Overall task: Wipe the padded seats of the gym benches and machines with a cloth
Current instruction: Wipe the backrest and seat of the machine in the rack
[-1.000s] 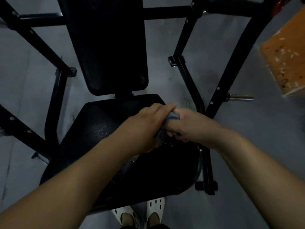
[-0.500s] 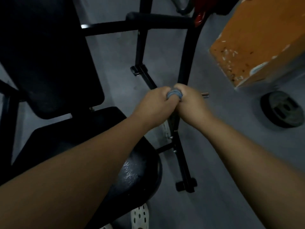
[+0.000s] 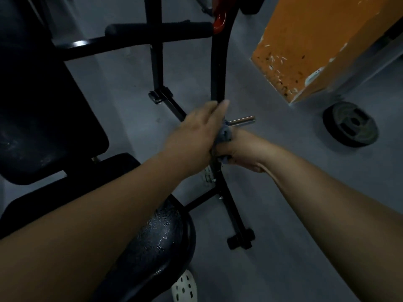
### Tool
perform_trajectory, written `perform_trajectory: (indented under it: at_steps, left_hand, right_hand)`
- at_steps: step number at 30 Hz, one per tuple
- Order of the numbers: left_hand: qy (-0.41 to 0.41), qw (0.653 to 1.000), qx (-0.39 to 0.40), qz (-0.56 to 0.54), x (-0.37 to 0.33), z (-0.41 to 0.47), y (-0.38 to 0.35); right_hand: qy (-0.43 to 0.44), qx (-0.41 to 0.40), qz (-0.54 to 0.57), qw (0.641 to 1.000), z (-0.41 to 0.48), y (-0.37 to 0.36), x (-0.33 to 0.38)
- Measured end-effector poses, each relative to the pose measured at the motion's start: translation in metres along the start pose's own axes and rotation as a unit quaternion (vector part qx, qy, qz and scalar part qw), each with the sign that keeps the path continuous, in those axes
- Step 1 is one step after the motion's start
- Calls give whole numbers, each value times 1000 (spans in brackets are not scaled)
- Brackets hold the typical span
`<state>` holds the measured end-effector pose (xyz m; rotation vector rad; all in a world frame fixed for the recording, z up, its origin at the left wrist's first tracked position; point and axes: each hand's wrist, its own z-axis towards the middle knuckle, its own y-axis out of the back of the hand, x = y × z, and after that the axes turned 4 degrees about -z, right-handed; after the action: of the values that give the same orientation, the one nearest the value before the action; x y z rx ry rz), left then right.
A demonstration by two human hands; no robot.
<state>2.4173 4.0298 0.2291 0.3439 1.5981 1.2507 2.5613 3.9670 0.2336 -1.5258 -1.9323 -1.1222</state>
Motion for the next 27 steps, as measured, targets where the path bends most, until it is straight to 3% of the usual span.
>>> perform_trajectory:
  at_steps: [3,6,8,11,13,17,21,25,27]
  left_hand:
    - [-56,994,51,74,2,7,-10]
    - [12,989,11,148,-3,17,-9]
    - [63,979,21,193,-6,22,-9]
    - [135,968,80,195,-3,29,-14]
    - [160,965,152,142,-2,32,-12]
    - [134,963,231,-25,-5,43,-6]
    - [214,927,192,-240,-12,43,-3]
    - [253,884,208,-334,-11,39,-10]
    - [233,891,199,-336,-12,34,-11]
  right_hand:
    - [32,-6,-106,994,0,-6,12]
    - [82,-61,-186,977,6,-8,16]
    - [91,-91,-341,931,17,-9,23]
    - [28,-99,-543,834,27,-16,21]
    - [43,-127,-579,805,27,-17,9]
    - [93,-204,-599,769,16,-5,-2]
    - [208,-266,-605,721,7,11,6]
    - [165,-214,-631,728,2,15,8]
    - [170,-203,-582,769,8,15,3]
